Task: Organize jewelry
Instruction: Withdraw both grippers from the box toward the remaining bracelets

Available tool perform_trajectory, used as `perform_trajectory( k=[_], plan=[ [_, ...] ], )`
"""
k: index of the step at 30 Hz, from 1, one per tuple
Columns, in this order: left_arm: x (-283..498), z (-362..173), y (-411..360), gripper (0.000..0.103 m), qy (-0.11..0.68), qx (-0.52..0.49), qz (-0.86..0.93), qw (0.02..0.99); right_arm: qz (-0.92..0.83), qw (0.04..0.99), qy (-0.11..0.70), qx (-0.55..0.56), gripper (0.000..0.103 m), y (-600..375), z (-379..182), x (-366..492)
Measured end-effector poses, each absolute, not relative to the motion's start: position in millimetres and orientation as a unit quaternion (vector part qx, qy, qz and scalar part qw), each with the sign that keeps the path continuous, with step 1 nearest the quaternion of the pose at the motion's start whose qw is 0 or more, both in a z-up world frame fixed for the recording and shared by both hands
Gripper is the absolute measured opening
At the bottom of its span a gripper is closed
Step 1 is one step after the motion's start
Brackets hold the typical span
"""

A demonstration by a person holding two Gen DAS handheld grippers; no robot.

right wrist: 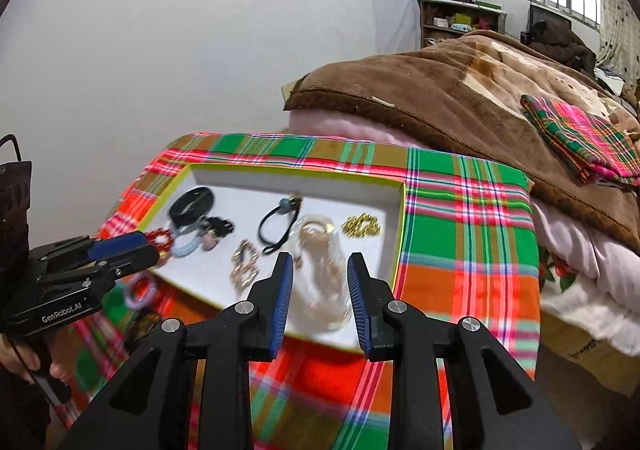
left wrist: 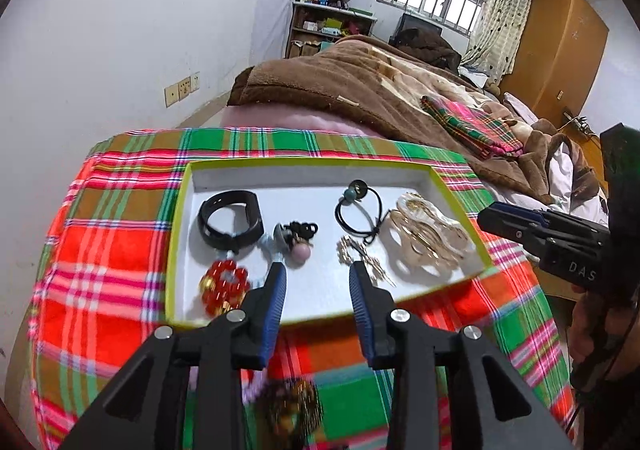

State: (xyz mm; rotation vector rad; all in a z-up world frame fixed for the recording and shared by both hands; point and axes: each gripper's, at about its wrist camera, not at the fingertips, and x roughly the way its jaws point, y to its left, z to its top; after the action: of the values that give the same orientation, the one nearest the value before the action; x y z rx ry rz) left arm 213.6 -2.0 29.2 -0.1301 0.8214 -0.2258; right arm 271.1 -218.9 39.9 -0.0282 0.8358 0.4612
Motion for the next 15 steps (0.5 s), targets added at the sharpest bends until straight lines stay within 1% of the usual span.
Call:
perform_trajectory(
  k=[8,15],
  plan=[
    [165,43,6,0.034,0.381,-0.065,-0.091,0.918,0.223,0.892,0.393,-0.002,0.029,-219,52,212],
    [124,44,12,0.034,0.375,-0.067,-0.077,0.921,0.226,0.894,0.387,-0.01,0.029,-214,60,166]
  ],
)
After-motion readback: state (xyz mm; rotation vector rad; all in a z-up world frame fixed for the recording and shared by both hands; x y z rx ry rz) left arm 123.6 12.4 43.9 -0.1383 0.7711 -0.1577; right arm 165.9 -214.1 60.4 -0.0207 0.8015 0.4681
